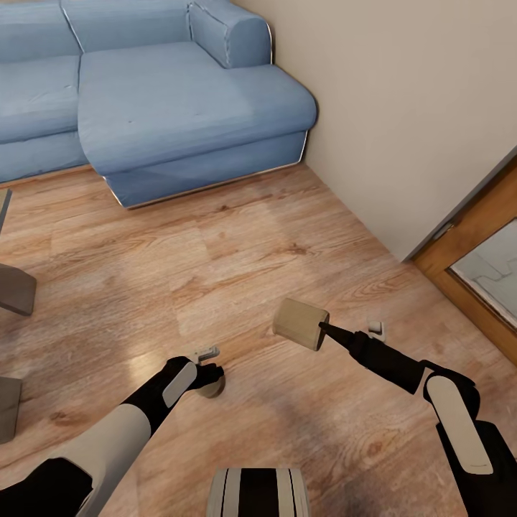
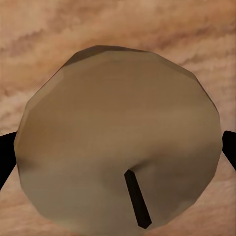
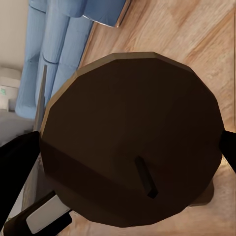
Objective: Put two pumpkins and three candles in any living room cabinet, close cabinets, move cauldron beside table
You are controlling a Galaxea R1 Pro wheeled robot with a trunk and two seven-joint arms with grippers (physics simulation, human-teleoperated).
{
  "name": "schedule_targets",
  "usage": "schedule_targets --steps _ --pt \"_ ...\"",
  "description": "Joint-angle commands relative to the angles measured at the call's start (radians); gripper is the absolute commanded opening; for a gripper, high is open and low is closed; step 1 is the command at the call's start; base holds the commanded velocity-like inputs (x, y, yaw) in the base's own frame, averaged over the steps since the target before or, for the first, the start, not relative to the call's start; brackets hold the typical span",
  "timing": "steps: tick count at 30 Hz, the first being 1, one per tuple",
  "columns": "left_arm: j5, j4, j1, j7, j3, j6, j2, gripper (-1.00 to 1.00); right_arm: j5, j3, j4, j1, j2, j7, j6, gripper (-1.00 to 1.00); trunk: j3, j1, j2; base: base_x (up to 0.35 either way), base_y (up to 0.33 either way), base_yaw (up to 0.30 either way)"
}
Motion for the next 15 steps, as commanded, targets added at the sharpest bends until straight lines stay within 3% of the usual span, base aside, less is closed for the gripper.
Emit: schedule_targets --steps 1,15 --pt "0.002 0.008 0.0 0.007 -0.005 0.003 0.001 -1.0 0.0 -0.014 0.0 0.0 0.0 0.005 0.007 -1.0 -0.001 0.0 0.0 0.0 0.0 0.0" --pt "0.007 0.008 0.0 0.001 -0.003 0.001 0.002 -1.0 -0.002 -0.028 0.0 0.0 0.001 0.007 0.008 -1.0 -0.001 0.0 0.0 0.0 0.0 0.0"
